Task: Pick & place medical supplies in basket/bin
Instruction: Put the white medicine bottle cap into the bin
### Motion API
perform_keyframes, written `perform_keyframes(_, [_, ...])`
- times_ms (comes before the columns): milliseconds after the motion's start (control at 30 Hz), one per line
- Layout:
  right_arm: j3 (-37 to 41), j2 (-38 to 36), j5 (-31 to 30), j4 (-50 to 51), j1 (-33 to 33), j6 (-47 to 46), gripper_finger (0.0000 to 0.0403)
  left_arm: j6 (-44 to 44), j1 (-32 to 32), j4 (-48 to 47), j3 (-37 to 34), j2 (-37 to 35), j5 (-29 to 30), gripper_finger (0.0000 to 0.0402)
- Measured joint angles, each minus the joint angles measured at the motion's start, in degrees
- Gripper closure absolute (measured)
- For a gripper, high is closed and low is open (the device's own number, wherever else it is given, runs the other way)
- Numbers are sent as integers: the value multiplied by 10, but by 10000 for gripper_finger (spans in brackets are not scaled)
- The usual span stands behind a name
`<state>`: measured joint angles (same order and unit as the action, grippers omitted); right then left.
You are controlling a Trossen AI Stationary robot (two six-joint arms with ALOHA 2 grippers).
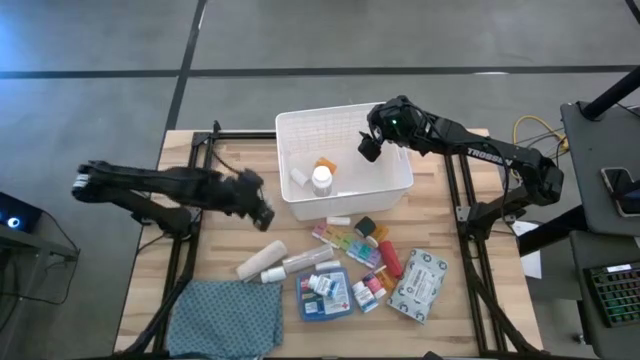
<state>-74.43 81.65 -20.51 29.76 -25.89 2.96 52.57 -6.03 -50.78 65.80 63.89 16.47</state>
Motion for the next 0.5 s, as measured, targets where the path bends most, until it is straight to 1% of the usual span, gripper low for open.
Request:
perform_keyframes(100, [0, 0, 0, 0, 0, 0, 74, -126, 3, 216, -1, -24, 34, 402])
perform_keyframes(167, [0, 0, 0, 0, 0, 0, 74, -216, 20, 352, -9, -21, 34, 402])
perform_keyframes(200, [0, 0, 0, 0, 0, 0, 74, -255, 32, 396, -11, -13, 32, 402])
perform_keyframes(233, [0, 0, 0, 0, 0, 0, 74, -283, 47, 423, -11, -4, 30, 402])
perform_keyframes(300, [0, 0, 0, 0, 0, 0, 74, -313, 86, 427, -11, 20, 20, 402])
perform_keyframes(333, [0, 0, 0, 0, 0, 0, 74, -319, 112, 426, -11, 35, 2, 402])
perform_keyframes(433, [0, 0, 0, 5, 0, 3, 74, -308, 183, 422, -6, 90, -93, 402])
perform_keyframes(467, [0, 0, 0, 13, 0, 3, 74, -298, 203, 420, -1, 110, -105, 402])
perform_keyframes(500, [0, 0, 0, 24, 0, 2, 74, -288, 216, 417, 6, 128, -105, 401])
